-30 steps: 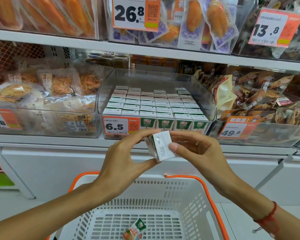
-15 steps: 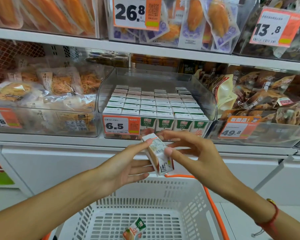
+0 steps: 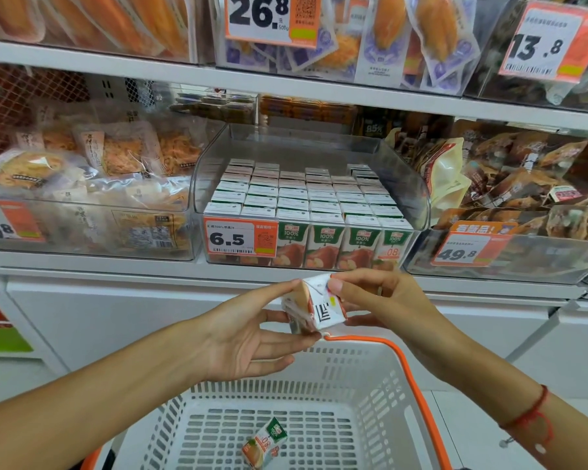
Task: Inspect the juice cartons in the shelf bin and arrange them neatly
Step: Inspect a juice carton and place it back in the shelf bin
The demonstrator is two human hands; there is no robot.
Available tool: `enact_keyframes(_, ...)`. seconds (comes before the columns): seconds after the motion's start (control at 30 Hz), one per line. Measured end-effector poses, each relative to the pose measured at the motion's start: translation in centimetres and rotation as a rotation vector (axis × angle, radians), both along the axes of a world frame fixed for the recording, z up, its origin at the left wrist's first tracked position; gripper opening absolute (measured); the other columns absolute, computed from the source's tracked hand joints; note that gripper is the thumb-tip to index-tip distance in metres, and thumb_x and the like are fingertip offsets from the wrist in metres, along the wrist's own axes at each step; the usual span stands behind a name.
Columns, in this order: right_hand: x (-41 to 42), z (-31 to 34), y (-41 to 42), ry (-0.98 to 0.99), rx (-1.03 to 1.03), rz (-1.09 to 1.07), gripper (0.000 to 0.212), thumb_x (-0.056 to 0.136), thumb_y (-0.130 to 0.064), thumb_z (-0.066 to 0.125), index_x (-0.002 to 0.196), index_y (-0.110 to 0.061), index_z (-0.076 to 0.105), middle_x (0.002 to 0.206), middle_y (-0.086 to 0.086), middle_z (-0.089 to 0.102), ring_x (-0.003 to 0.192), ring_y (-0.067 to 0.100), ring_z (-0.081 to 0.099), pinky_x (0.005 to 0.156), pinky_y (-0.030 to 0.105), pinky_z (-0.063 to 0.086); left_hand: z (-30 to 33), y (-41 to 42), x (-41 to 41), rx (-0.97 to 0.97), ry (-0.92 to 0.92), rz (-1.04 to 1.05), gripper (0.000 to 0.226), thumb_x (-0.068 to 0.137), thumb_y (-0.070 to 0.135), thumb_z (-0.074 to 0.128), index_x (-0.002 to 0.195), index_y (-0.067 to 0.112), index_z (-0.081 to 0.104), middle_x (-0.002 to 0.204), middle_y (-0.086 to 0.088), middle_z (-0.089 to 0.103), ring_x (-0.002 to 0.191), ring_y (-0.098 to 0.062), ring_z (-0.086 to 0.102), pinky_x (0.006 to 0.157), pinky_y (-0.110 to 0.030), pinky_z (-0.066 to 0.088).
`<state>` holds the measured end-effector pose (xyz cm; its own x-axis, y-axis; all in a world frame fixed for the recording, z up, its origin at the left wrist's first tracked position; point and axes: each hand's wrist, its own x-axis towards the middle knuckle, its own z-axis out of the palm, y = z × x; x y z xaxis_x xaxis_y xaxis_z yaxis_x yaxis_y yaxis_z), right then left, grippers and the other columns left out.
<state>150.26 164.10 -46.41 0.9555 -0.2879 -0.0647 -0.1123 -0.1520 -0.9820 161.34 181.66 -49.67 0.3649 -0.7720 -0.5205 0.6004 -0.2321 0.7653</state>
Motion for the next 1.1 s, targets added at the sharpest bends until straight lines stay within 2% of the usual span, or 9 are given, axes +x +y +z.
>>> enact_keyframes(0.07,0.1,-0.1,-0.1,0.020,0.014,0.010,0.030,0.072,-0.046,0.070,0.095,-0.030,0.078,0.095,-0.003,0.076,0.092,0.011,0.072,0.074,0.021,0.057,0.7,-0.3,-0.5,-0.011,-0.069,0.088,0.052,0.078,0.054,0.067,0.115,0.017,0.062,0.104,-0.014,0.074,0.087,-0.017,0.074,0.062,-0.025,0.059)
enact_keyframes(0.23,0.1,0.5,-0.2,0.134,0.128,0.133,0.035,0.078,-0.062,0.061,0.101,-0.040,0.075,0.107,-0.006,0.074,0.102,0.008,0.069,0.081,0.019,0.056,1.4,-0.9,-1.7,-0.228,-0.577,0.256,0.050,0.077,0.046,0.065,0.120,0.031,0.044,0.094,0.008,0.077,0.091,-0.002,0.071,0.067,-0.008,0.052)
enact_keyframes(0.37,0.0,0.8,-0.5,0.055,0.065,0.183,0.032,0.079,-0.044,0.075,0.108,-0.030,0.075,0.106,-0.003,0.075,0.101,0.011,0.069,0.082,0.017,0.053,2.2,-1.1,-2.1,-0.321,-0.706,0.256,0.048,0.079,0.034,0.064,0.121,0.032,0.041,0.108,0.013,0.073,0.098,-0.003,0.069,0.070,-0.006,0.049)
enact_keyframes(0.5,0.1,-0.1,-0.3,-0.058,-0.181,-0.010,0.034,0.072,-0.035,0.083,0.104,-0.030,0.071,0.092,-0.015,0.074,0.083,0.000,0.068,0.071,0.013,0.053,2.3,-1.2,-1.3,-0.250,-0.744,0.283,0.040,0.081,0.025,0.068,0.118,0.030,0.054,0.113,0.008,0.070,0.095,-0.002,0.070,0.074,-0.011,0.053)
enact_keyframes(0.6,0.4,-0.4,-0.6,-0.159,-0.550,-0.177,0.042,0.067,-0.032,0.088,0.098,-0.044,0.062,0.092,-0.021,0.068,0.087,-0.002,0.061,0.073,0.013,0.050,2.3,-1.0,-0.5,-0.183,-0.625,0.278,0.027,0.089,0.024,0.064,0.115,0.030,0.063,0.106,0.006,0.074,0.091,-0.004,0.071,0.077,-0.019,0.058)
enact_keyframes(0.7,0.5,-0.3,-1.0,-0.242,-0.804,-0.137,0.053,0.067,-0.036,0.087,0.113,-0.042,0.060,0.100,-0.020,0.060,0.095,0.003,0.058,0.081,0.023,0.049,2.4,-1.3,-0.1,-0.174,-0.490,0.293,0.033,0.082,0.032,0.068,0.114,0.023,0.066,0.102,0.001,0.076,0.096,-0.010,0.072,0.068,-0.020,0.059)
enact_keyframes(0.87,1.2,0.9,-2.3,-0.308,-1.009,-0.074,0.063,0.074,-0.045,0.079,0.130,-0.039,0.053,0.110,-0.027,0.052,0.105,0.002,0.052,0.082,0.029,0.052,3.5,-2.6,1.0,-0.184,-0.568,0.200,0.041,0.075,0.038,0.068,0.111,0.018,0.070,0.103,-0.001,0.076,0.099,-0.012,0.071,0.081,-0.023,0.058)
enact_keyframes(1.03,2.9,2.9,-6.0,-0.266,-1.129,-0.063,0.074,0.076,-0.086,0.032,0.138,-0.047,0.039,0.120,-0.036,0.041,0.113,-0.011,0.041,0.085,0.011,0.040,5.2,-5.6,3.8,-0.202,-0.612,0.332,0.024,0.083,0.030,0.070,0.104,0.018,0.073,0.093,0.001,0.077,0.085,-0.008,0.073,0.067,-0.016,0.056)
enact_keyframes(1.1,3.8,3.6,-8.0,-0.262,-1.180,-0.146,0.071,0.083,-0.082,0.023,0.138,-0.042,0.043,0.123,-0.030,0.043,0.116,-0.007,0.041,0.088,0.015,0.038,6.2,-7.4,5.4,-0.205,-0.625,0.375,0.020,0.087,0.031,0.069,0.102,0.019,0.074,0.093,0.003,0.077,0.087,-0.004,0.072,0.067,-0.014,0.056)
